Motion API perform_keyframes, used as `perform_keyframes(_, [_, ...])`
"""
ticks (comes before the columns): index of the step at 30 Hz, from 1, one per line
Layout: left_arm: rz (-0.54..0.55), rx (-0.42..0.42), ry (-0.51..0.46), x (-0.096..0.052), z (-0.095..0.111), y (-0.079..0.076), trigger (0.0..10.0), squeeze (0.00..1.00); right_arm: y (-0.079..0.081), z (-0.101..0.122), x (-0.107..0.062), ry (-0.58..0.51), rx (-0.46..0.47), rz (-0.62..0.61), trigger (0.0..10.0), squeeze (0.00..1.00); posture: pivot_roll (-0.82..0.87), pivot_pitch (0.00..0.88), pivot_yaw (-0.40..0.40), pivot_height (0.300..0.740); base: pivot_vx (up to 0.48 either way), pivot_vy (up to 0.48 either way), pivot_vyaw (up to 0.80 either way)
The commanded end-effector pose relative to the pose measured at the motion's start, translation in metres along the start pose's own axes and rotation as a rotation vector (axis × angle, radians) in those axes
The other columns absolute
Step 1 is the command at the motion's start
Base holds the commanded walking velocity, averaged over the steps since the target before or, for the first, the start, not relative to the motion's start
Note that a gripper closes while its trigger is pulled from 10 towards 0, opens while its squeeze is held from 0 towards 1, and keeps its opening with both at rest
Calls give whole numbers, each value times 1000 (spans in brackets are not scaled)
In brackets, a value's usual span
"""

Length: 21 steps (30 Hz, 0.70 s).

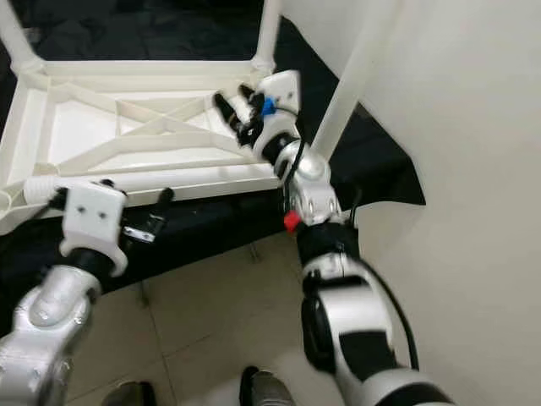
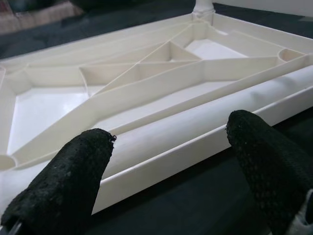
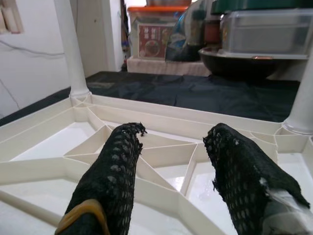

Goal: Building children table

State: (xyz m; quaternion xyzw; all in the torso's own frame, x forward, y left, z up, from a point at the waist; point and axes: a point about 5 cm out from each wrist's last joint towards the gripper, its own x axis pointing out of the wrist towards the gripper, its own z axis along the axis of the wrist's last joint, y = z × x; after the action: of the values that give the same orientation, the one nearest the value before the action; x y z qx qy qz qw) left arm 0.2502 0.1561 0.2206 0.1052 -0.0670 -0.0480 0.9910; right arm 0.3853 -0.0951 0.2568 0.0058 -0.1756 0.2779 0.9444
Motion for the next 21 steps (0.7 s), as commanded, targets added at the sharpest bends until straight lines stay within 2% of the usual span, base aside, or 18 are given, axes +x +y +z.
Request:
perform_keyframes(1, [-8,-25,34,1,-6,8,10000,0,1,7,-4,-31,-36,-20,10000,0,100,141,-109,740,0,0,0])
perform_keyframes(2, [-8,-25,34,1,-6,8,10000,0,1,7,-4,-31,-36,-20,10000,0,100,141,-109,740,0,0,0])
perform_keyframes(4, [44,-20,-2,5,0,22,10000,0,6,7,-16,-71,-59,-38,10000,0,111,127,-101,740,0,0,0])
perform_keyframes(7, [64,-29,-19,7,3,24,10000,0,9,6,-22,-80,-76,-52,10000,0,111,120,-96,740,0,0,0])
perform_keyframes(9, [90,-48,-36,8,7,23,10000,0,15,6,-34,-77,-105,-79,10000,0,108,113,-88,740,0,0,-706])
perform_keyframes(11, [91,-51,-30,10,6,22,10000,0,18,4,-40,-57,-94,-100,10000,0,104,108,-83,740,0,0,-800])
perform_keyframes(13, [96,-52,-25,11,5,22,10000,0,20,4,-42,-58,-81,-108,10000,0,105,106,-82,740,0,480,-469])
perform_keyframes(21, [76,-41,-22,13,7,28,10000,0,28,5,-46,-48,-60,-118,10000,0,113,106,-77,740,0,480,0])
